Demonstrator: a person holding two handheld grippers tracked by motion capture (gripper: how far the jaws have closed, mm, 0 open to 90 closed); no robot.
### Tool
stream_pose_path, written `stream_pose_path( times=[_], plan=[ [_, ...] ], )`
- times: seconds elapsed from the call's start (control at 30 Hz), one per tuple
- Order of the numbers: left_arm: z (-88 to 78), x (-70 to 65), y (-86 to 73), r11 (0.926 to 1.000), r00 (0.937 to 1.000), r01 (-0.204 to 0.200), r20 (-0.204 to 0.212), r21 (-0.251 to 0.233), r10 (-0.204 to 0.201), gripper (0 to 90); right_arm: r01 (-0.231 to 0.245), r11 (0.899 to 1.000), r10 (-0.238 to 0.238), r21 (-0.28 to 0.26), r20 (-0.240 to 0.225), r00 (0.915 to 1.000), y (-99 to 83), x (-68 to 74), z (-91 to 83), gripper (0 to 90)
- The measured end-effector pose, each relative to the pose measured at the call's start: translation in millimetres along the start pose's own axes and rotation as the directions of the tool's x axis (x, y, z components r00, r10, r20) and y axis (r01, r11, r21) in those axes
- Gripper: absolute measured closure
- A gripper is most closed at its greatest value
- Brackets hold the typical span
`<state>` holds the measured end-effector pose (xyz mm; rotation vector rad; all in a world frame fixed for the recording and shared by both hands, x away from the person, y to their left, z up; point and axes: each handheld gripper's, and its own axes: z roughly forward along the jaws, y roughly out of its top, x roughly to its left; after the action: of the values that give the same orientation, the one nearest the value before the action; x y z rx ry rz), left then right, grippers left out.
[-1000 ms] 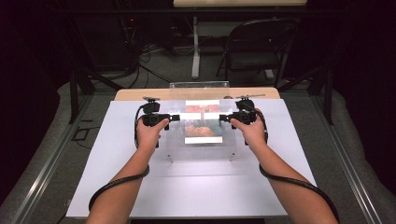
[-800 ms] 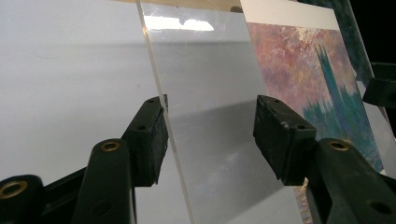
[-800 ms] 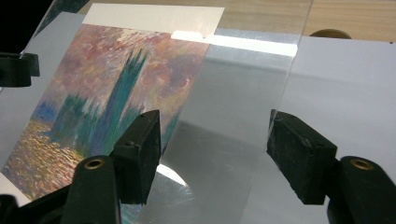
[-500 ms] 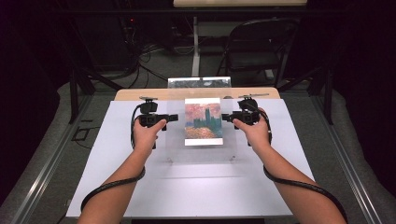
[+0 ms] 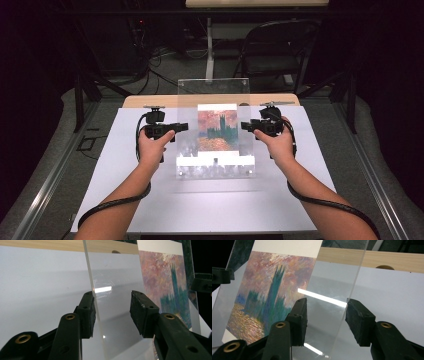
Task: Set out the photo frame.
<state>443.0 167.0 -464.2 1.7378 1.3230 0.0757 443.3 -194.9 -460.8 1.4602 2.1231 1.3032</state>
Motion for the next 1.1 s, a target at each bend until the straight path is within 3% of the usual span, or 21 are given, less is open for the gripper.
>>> stream_pose_path(
  times=[0.5, 0.77, 1.1],
  plan=[
    [-22.7, -6.2, -8.3, 0.9976, 0.9966, -0.067, 0.046, -0.02, 0.068, 62.6, 0.089, 0.996, -0.09, -0.032, -0.021, 0.9958, -5.4, 9.1, -24.7, 58.3],
    [-30.8, -12.1, -12.9, 0.9945, 0.9939, -0.1, 0.043, -0.031, 0.102, 63.7, 0.099, 0.994, -0.1, -0.052, -0.024, 0.9947, -9.7, 13.2, -35.2, 61.2],
    [-41.8, -13.4, -20.1, 0.9902, 0.9877, -0.132, 0.079, -0.047, 0.135, 66.8, 0.121, 0.99, -0.124, -0.066, -0.042, 0.9914, -14.2, 15.9, -47.3, 65.1]
  ],
)
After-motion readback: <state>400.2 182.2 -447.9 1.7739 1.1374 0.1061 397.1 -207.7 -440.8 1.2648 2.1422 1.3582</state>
